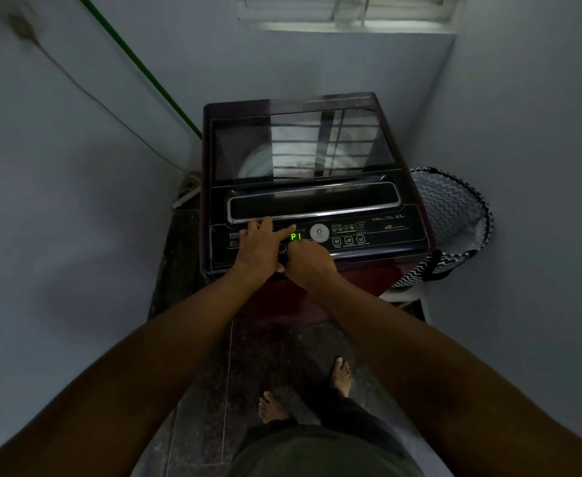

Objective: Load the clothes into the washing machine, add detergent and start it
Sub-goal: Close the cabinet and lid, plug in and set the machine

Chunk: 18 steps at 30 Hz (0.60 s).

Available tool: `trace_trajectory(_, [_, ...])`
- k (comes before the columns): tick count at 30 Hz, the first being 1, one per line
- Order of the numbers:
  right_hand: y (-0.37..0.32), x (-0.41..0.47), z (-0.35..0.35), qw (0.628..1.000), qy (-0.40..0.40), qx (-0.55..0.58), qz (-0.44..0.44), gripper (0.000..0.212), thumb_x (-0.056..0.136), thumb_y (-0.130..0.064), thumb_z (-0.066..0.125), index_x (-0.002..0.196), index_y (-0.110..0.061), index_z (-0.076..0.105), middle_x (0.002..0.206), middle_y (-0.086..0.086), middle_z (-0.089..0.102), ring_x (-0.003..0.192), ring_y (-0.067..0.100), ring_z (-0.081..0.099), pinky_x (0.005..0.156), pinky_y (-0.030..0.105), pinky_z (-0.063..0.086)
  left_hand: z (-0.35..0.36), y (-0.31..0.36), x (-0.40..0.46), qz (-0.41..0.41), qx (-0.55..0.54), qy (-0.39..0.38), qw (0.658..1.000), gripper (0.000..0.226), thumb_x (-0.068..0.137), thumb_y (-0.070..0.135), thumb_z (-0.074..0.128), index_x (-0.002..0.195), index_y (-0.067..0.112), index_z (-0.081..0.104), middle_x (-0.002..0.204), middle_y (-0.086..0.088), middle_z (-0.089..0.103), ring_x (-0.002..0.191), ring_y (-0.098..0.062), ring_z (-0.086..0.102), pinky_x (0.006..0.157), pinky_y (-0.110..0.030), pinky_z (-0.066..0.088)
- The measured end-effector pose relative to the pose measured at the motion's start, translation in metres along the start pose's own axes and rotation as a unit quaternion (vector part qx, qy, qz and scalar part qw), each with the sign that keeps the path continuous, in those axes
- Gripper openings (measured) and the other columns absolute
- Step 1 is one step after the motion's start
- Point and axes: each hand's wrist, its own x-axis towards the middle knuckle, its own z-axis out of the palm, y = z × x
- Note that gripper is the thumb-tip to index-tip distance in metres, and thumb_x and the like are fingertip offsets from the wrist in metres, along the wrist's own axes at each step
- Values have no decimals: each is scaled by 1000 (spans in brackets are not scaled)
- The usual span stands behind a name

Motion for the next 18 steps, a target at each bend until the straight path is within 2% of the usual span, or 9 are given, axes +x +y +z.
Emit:
trace_trajectory(3, [-5,2,3,1000,-4,-15,-18,27,95,-35,58,100,-10,65,92,8,67,84,23,66,79,39,56,2,0,-1,0,3,8,1000,98,68,36,84,147,47,28,141,-7,35,128,-32,34,106,-49,35])
trace_trajectory(7, [-2,7,4,999,-4,51,-16,30,91,-36,62,103,-9,66,92,8,69,83,22,66,81,39,56,2,0,-2,3,0,11,1000,95,70,38,83,147,47,28,142,-8,35,130,-33,33,107,-52,35])
trace_trajectory(10, [0,7,15,997,9,72,-30,25,92,-30,62,104,-9,68,94,8,69,83,21,65,80,38,55,1,0,-1,0,-1,5,1000,97,68,36,84,147,46,28,141,-8,35,129,-33,33,107,-52,35])
trace_trajectory(12, [3,4,26,997,23,66,-24,21,91,-22,60,108,-11,66,103,8,66,88,20,61,81,37,55,1,0,-1,-3,3,2,1000,100,66,36,85,147,46,28,141,-7,35,129,-32,34,106,-52,35])
trace_trajectory(16, [8,-7,35,997,40,63,-22,39,89,-11,57,127,-4,52,119,8,57,103,22,52,85,34,52,2,1,0,-4,7,2,1000,101,66,37,85,147,46,26,142,-7,33,130,-32,33,107,-51,33])
trace_trajectory(18, [11,-8,37,997,48,54,-29,43,88,-10,57,130,-2,48,122,10,54,107,23,49,87,35,50,3,2,-1,-6,5,5,1000,101,66,36,85,148,46,26,143,-7,33,131,-32,32,107,-50,32])
